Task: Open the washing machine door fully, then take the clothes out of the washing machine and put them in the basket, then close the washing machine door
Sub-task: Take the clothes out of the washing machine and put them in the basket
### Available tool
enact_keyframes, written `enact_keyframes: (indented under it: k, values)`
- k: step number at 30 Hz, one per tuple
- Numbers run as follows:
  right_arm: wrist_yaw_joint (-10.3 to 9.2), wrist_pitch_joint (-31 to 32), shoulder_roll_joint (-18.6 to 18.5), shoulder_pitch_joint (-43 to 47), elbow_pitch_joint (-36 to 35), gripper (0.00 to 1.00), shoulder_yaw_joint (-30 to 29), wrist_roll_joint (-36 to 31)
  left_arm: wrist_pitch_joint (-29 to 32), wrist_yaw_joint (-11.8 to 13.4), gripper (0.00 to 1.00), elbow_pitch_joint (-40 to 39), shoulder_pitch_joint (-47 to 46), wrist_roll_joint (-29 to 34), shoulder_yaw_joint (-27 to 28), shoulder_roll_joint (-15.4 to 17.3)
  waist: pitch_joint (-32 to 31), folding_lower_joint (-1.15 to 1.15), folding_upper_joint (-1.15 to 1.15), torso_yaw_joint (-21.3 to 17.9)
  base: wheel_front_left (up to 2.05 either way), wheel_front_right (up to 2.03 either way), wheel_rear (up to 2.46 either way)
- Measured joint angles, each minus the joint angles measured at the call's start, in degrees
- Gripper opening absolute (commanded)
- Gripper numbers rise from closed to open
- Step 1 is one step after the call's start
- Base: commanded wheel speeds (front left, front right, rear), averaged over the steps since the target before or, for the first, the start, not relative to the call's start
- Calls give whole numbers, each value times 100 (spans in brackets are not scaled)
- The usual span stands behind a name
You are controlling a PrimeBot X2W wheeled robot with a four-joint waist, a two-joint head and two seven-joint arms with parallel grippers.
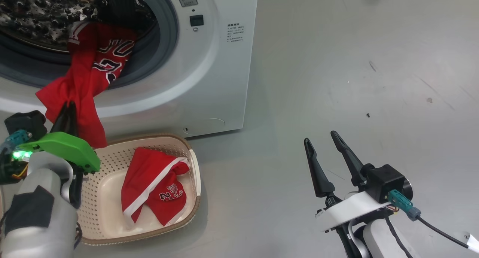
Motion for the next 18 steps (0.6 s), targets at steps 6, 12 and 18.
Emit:
enact_keyframes:
  k: [6,12,18]
  values:
    - [31,0,0,169,48,100,-66,-10,-100,0,0,-248,344,-37,-178,-71,-216,0,0,153,0,0,0]
    - [62,0,0,222,44,100,-135,-76,-155,0,0,-725,432,-21,-290,-27,-353,0,0,321,0,0,0]
    - [130,0,0,273,45,100,-129,-108,-156,0,0,-1376,592,-51,-151,-10,-452,0,0,416,0,0,0]
